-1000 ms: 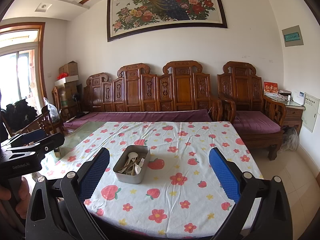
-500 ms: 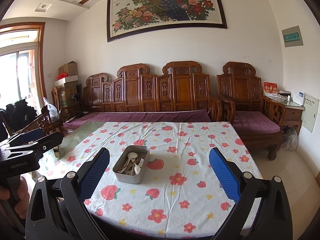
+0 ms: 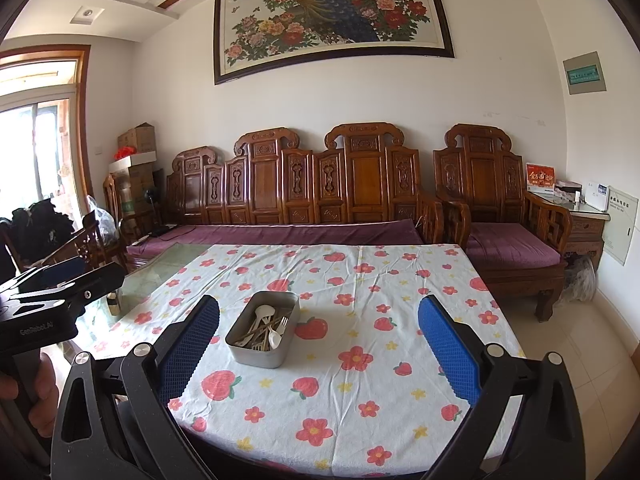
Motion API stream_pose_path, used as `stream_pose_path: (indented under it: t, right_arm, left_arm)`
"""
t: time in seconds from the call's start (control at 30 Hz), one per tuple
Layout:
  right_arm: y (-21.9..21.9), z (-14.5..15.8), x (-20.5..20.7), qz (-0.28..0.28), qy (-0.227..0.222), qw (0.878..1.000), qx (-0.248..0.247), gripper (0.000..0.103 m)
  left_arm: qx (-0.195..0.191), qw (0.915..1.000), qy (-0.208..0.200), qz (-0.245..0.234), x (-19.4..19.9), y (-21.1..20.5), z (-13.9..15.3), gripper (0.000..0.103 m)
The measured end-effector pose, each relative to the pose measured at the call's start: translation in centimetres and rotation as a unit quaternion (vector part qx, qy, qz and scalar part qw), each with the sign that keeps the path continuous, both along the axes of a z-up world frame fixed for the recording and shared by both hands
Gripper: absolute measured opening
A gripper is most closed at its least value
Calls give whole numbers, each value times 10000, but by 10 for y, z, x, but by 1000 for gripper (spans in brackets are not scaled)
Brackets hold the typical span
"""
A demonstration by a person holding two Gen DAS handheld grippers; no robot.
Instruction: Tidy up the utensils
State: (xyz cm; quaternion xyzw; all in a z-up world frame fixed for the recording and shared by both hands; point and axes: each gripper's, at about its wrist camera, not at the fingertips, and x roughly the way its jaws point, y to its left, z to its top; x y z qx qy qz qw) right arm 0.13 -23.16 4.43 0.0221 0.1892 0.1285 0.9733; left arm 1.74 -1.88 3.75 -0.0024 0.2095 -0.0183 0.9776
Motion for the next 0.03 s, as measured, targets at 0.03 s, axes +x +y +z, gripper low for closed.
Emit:
stream_pose_path:
  t: [0.03]
  right_arm:
    - [0, 0, 0, -1, 1, 10000, -1, 100]
  left_arm:
    - [-2, 10000, 5, -3, 2, -1, 1, 95]
